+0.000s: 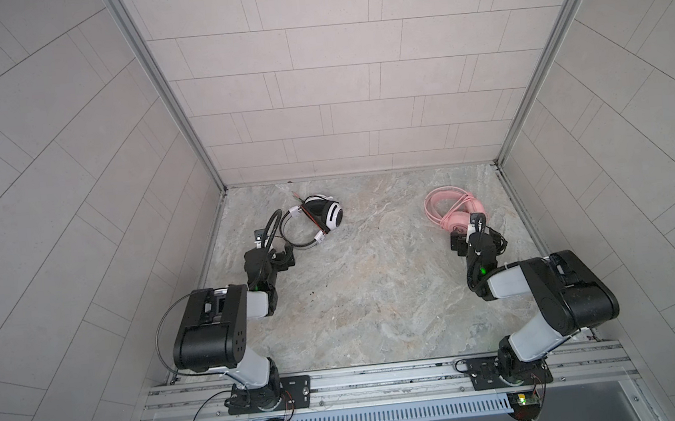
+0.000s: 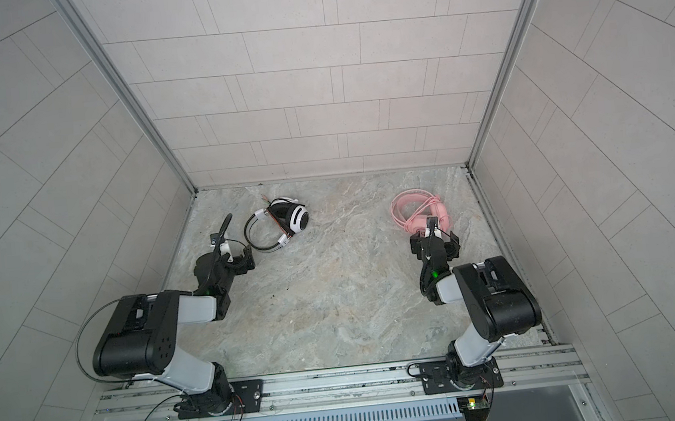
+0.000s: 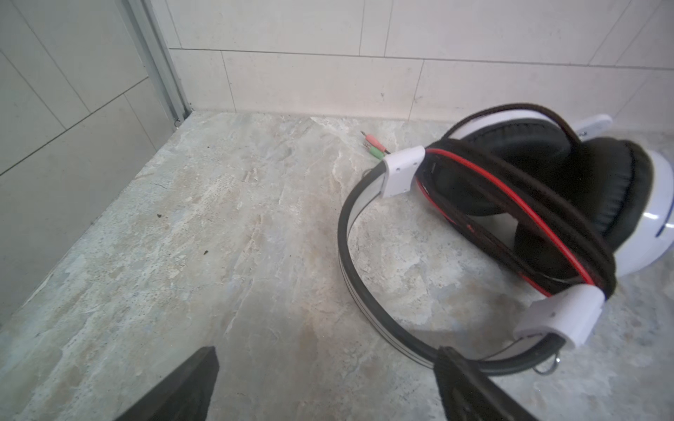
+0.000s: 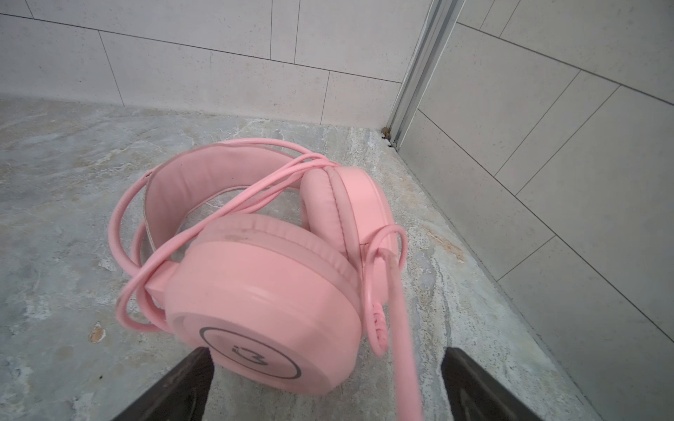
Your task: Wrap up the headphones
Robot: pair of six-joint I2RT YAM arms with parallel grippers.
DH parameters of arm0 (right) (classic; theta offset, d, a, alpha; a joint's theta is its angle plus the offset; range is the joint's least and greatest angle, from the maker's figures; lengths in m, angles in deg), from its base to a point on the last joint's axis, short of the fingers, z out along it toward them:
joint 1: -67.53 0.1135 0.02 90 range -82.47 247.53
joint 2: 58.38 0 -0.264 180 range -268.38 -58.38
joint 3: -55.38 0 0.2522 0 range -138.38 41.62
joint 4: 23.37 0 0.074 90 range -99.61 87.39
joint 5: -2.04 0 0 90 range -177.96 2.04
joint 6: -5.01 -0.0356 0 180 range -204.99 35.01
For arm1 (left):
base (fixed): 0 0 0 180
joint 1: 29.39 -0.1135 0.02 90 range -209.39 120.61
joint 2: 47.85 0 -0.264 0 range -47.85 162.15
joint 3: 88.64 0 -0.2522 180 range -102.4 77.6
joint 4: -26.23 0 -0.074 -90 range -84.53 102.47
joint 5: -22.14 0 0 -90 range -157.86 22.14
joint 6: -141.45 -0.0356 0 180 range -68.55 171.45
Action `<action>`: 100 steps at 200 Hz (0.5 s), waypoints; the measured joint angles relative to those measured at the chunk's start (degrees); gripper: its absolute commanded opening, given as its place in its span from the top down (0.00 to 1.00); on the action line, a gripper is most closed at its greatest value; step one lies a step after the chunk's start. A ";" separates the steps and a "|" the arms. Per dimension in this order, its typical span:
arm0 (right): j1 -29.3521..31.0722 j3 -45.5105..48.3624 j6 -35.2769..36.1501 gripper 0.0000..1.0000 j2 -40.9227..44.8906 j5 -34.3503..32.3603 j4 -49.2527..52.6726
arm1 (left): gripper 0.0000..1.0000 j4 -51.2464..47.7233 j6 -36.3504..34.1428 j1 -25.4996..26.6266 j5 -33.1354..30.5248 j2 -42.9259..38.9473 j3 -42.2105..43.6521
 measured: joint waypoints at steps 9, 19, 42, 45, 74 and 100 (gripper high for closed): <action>0.00 0.00 0.00 0.01 0.00 -0.02 -0.02 | 0.00 0.22 0.00 0.00 0.11 0.13 0.00; 0.00 0.00 0.02 0.01 0.00 -0.04 -0.09 | 0.00 0.24 0.00 0.00 0.13 0.22 0.00; 0.15 0.00 0.07 0.01 -0.02 -0.04 -0.33 | 0.00 0.28 0.00 0.00 0.13 0.22 0.00; 0.15 0.00 0.09 0.01 -0.02 -0.04 -0.33 | 0.00 0.26 0.00 0.00 0.13 0.22 0.00; 0.15 0.00 0.17 0.01 0.00 -0.04 -0.35 | 0.00 0.26 0.00 0.00 0.13 0.24 0.00; 0.15 0.00 0.17 0.01 -0.02 -0.04 -0.35 | 0.00 0.26 0.00 0.00 0.13 0.24 0.00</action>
